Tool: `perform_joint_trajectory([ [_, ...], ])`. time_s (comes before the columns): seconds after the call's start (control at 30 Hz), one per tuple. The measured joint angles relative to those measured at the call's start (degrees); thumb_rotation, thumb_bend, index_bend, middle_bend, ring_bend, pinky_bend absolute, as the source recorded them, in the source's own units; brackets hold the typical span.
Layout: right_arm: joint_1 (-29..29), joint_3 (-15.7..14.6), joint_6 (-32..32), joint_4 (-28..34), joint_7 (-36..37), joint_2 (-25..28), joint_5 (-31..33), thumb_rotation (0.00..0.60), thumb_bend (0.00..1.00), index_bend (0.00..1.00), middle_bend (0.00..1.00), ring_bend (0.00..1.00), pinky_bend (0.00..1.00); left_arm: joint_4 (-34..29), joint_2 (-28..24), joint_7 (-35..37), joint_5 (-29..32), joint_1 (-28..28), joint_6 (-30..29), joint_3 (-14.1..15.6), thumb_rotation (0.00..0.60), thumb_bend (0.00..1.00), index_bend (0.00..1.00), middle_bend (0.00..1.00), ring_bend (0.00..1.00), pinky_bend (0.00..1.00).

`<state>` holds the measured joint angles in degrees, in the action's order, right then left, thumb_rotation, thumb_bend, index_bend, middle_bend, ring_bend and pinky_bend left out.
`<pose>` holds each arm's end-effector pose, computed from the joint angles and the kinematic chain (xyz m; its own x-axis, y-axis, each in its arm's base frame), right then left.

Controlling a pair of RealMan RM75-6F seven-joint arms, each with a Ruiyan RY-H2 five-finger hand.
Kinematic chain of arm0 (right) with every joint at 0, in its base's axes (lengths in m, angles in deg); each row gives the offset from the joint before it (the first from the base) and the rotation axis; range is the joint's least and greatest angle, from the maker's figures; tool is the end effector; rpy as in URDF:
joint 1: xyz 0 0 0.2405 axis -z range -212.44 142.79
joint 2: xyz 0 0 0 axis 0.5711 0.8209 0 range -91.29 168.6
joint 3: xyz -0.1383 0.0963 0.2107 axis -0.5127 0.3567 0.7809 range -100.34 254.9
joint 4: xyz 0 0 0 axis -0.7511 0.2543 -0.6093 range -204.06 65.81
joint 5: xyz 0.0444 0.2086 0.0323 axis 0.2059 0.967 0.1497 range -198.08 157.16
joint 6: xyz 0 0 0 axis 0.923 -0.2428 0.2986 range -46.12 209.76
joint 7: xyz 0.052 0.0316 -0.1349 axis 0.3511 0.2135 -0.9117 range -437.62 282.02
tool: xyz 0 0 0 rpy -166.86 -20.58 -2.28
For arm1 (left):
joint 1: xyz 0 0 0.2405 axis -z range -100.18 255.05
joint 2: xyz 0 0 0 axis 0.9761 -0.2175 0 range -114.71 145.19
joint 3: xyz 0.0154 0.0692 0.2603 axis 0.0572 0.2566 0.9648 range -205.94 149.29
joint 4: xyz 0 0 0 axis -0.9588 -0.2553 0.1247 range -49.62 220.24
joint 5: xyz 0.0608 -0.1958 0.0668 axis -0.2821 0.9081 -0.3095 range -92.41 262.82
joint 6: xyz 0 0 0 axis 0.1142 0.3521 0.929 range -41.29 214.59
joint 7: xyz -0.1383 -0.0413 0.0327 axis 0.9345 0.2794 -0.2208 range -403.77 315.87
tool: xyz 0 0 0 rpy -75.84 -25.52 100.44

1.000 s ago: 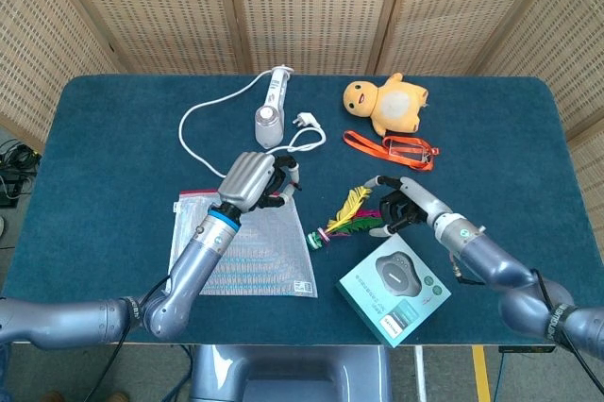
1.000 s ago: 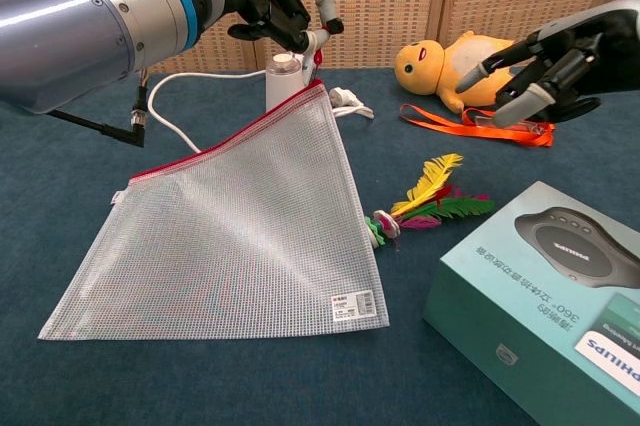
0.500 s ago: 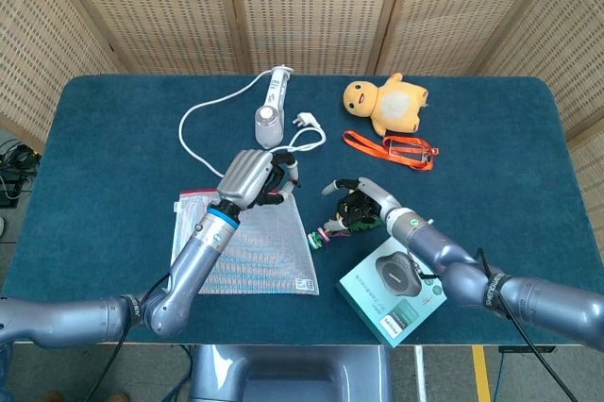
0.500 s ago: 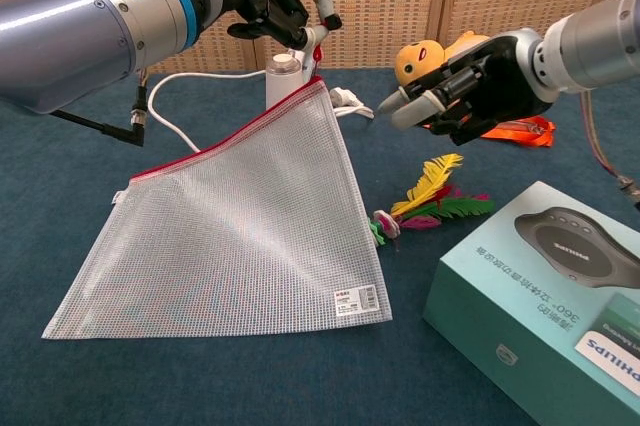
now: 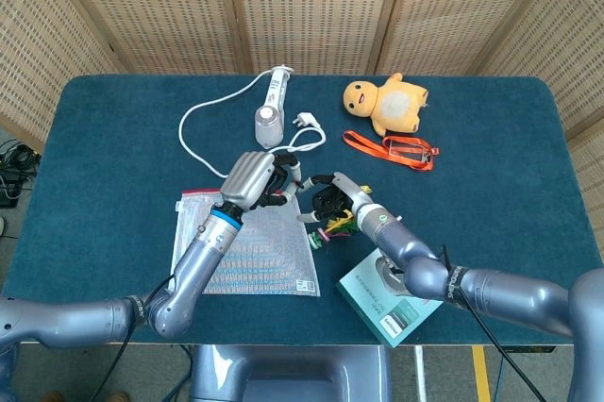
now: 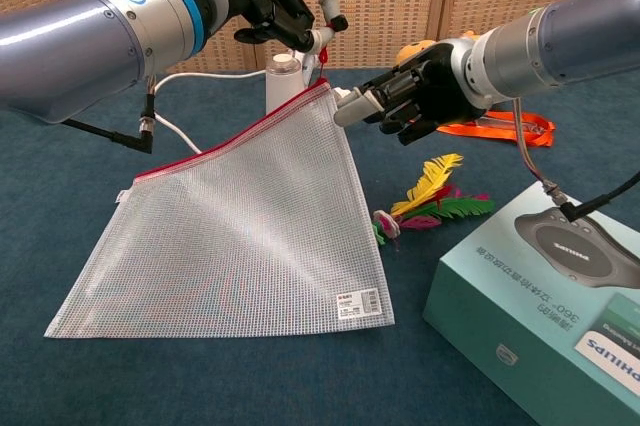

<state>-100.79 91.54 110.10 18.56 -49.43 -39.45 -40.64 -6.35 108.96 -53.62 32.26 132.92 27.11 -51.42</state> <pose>-0.0682 -0.4178 -0.0070 -0.5750 -0.5906 0.5662 -0.8142 0.3449 -0.4671 -0.0111 0.3841 -0.0103 -0.0381 0.2824 0.9585 0.9101 -0.3862 0.1500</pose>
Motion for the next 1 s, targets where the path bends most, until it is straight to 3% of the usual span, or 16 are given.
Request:
perform_joint_trajectory([
  [0.4, -0.3, 1.7, 1.2, -1.1, -2.3, -1.8, 2.9, 0.600, 0.35, 0.47, 0.85, 0.82, 1.00, -1.1, -0.4, 1.5, 0.9, -0.5, 0.3, -0.6, 0.600, 0.86, 0.77, 0.90, 0.89, 0.94],
  [0.73, -0.2, 3.1, 0.8, -2.2, -3.7, -3.3, 3.9, 0.600, 0.40, 0.50, 0.86, 0.82, 1.00, -0.8, -0.2, 3.0, 2.3, -0.4, 1.7, -0.8, 0.600, 0.86, 0.77, 0.90, 0.89, 0.94],
  [1.0, 0.3, 3.5, 0.9, -2.9, -4.7, -4.1, 4.0, 0.600, 0.57, 0.58, 0.88, 0.82, 1.00, -0.8, -0.4, 4.4, 2.6, -0.6, 2.4, -0.9, 0.600, 0.86, 0.77, 0.90, 0.89, 0.94],
])
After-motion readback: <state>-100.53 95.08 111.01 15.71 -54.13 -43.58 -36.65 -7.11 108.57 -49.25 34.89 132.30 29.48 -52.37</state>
